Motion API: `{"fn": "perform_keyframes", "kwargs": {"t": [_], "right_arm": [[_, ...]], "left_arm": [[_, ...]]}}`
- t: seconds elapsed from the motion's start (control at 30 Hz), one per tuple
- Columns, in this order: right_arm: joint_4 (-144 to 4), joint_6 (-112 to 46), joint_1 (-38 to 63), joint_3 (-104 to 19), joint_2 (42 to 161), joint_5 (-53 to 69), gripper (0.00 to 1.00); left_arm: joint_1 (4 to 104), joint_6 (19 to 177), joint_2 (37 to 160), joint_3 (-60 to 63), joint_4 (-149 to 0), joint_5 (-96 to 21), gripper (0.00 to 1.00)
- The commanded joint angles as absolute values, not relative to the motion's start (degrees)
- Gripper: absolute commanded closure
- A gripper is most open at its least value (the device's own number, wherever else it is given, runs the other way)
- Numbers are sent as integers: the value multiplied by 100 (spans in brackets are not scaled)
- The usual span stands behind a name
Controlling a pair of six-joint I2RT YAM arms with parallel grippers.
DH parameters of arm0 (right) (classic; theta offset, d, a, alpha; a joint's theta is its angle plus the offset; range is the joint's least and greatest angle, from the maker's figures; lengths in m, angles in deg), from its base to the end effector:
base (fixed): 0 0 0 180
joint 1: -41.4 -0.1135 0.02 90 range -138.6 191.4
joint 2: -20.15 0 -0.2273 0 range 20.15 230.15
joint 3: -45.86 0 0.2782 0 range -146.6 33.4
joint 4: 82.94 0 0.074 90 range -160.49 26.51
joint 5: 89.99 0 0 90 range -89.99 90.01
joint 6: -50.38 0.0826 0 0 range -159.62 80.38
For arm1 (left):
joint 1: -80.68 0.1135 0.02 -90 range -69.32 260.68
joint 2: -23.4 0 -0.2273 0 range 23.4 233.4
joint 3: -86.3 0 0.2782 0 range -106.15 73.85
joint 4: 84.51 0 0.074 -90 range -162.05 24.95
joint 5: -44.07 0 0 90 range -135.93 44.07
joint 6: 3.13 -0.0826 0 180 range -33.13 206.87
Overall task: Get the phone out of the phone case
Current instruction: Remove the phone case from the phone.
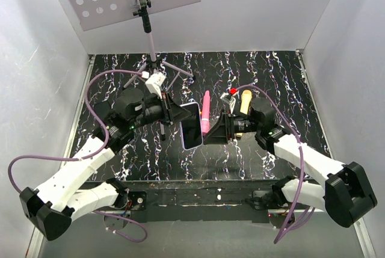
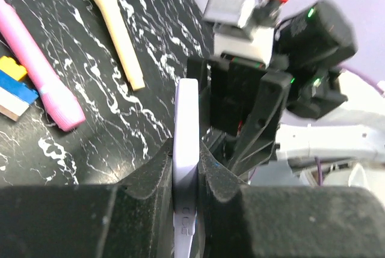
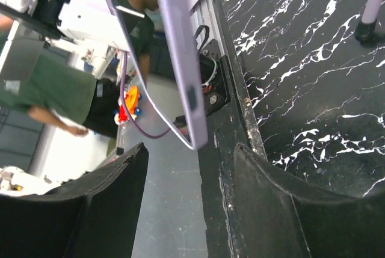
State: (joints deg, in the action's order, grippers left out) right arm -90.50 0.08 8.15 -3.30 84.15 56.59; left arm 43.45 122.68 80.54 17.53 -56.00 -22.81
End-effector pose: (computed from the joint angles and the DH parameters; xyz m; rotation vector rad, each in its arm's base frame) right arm 0.2196 0.2264 0.2314 -0.7476 1.8385 1.7149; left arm 0.2293 -0.2150 0.3170 0.3307 2.0120 -1.2211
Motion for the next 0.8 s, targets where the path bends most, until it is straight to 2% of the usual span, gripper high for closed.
{"fn": "perform_keyframes", "kwargs": {"t": [0.0,0.3,0.4,0.47,0.57,0.63,0.7,0.77], "right_arm": [[-11265,1328,783,88,8562,5458,35],[-13122,2480,695,177,9054,5583,36],[-13043,2524,643,1,9230,5565,42],[-13279,2647,572,-69,9344,5591,51],[-13911,3111,493,-114,9572,5661,71],[-14455,3480,493,-122,9730,5731,95],[-14861,3780,493,-131,9880,5784,99],[-15274,3974,493,-114,10012,5819,99]], "left_arm": [[4342,12869,7675,1891,-6167,-3221,100],[4377,13485,7666,2129,-6712,-2792,100],[4403,13775,7692,2339,-7098,-2572,100],[4421,13942,7701,2463,-7396,-2457,100],[4456,13987,7710,2542,-7513,-2352,100],[4500,13891,7710,2498,-7452,-2238,100],[4517,13611,7797,2253,-7032,-2062,100],[4535,13268,7999,1929,-6295,-1939,75]]}}
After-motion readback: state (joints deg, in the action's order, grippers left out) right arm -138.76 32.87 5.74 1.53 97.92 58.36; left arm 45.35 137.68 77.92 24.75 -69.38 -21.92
